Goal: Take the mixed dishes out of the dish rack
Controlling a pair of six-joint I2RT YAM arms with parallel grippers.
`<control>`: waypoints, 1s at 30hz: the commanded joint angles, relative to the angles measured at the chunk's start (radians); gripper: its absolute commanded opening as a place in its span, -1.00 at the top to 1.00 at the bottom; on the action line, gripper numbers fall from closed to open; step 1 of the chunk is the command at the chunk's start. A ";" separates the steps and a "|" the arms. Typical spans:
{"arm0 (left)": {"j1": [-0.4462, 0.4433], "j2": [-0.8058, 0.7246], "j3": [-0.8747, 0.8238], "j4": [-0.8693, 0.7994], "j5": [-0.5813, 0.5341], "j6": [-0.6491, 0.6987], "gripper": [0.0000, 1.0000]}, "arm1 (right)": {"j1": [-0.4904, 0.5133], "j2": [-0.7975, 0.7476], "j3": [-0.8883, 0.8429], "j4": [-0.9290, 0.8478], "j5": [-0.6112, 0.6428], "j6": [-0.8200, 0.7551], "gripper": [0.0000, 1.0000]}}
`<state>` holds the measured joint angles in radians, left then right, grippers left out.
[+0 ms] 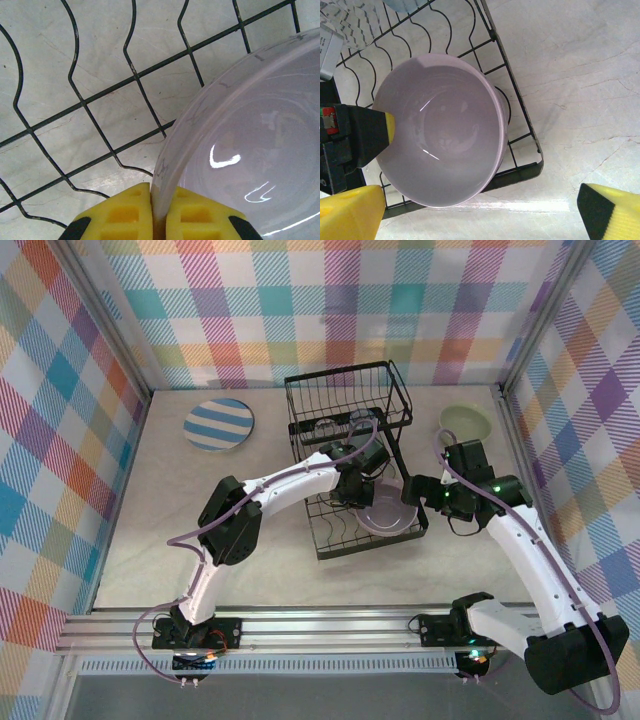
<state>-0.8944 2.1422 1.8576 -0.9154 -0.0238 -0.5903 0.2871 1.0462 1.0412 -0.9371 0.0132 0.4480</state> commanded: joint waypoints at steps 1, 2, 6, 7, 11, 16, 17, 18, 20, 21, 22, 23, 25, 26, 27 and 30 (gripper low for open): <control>0.002 -0.050 0.018 -0.003 -0.002 -0.023 1.00 | -0.005 0.001 -0.007 -0.019 -0.012 -0.017 -0.98; 0.005 -0.063 0.022 -0.006 -0.009 -0.025 1.00 | -0.005 0.005 -0.003 -0.022 -0.009 -0.019 -0.98; 0.009 -0.109 0.031 -0.020 -0.040 -0.027 1.00 | -0.006 0.016 0.016 -0.032 -0.007 -0.030 -0.97; 0.009 -0.119 0.034 -0.026 -0.048 -0.028 1.00 | -0.005 0.020 0.022 -0.036 -0.005 -0.035 -0.97; 0.009 -0.162 0.041 -0.047 -0.077 -0.024 1.00 | -0.006 0.050 0.044 -0.059 -0.011 -0.048 -0.98; 0.008 -0.202 0.041 -0.058 -0.089 -0.023 1.00 | -0.005 0.099 0.054 -0.056 -0.041 -0.047 -0.98; 0.009 -0.210 0.040 -0.062 -0.090 -0.023 1.00 | -0.003 0.108 0.061 -0.050 -0.051 -0.044 -1.00; 0.008 -0.216 0.040 -0.064 -0.093 -0.023 1.00 | -0.004 0.115 0.067 -0.045 -0.060 -0.041 -0.99; 0.005 -0.233 0.038 -0.069 -0.101 -0.023 1.00 | -0.003 0.132 0.086 -0.040 -0.071 -0.037 -0.96; 0.005 -0.239 0.038 -0.072 -0.104 -0.023 1.00 | -0.004 0.141 0.095 -0.039 -0.073 -0.037 -0.94; 0.003 -0.244 0.038 -0.073 -0.106 -0.025 1.00 | -0.003 0.151 0.103 -0.041 -0.075 -0.035 -0.92; 0.001 -0.250 0.038 -0.074 -0.108 -0.025 1.00 | -0.004 0.163 0.111 -0.043 -0.075 -0.034 -0.88; -0.004 -0.261 0.038 -0.075 -0.110 -0.029 1.00 | -0.004 0.184 0.120 -0.045 -0.085 -0.036 -0.83; -0.006 -0.262 0.038 -0.075 -0.112 -0.031 1.00 | -0.002 0.193 0.123 -0.045 -0.091 -0.034 -0.80; -0.008 -0.264 0.037 -0.074 -0.111 -0.034 1.00 | -0.003 0.202 0.124 -0.043 -0.095 -0.032 -0.76; -0.012 -0.271 0.029 -0.072 -0.109 -0.042 1.00 | -0.002 0.213 0.119 -0.037 -0.095 -0.026 -0.67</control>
<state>-0.8944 1.9400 1.8576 -1.0260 -0.1337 -0.6098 0.2871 1.2495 1.1408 -0.9665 -0.0586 0.4122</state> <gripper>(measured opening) 0.086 0.845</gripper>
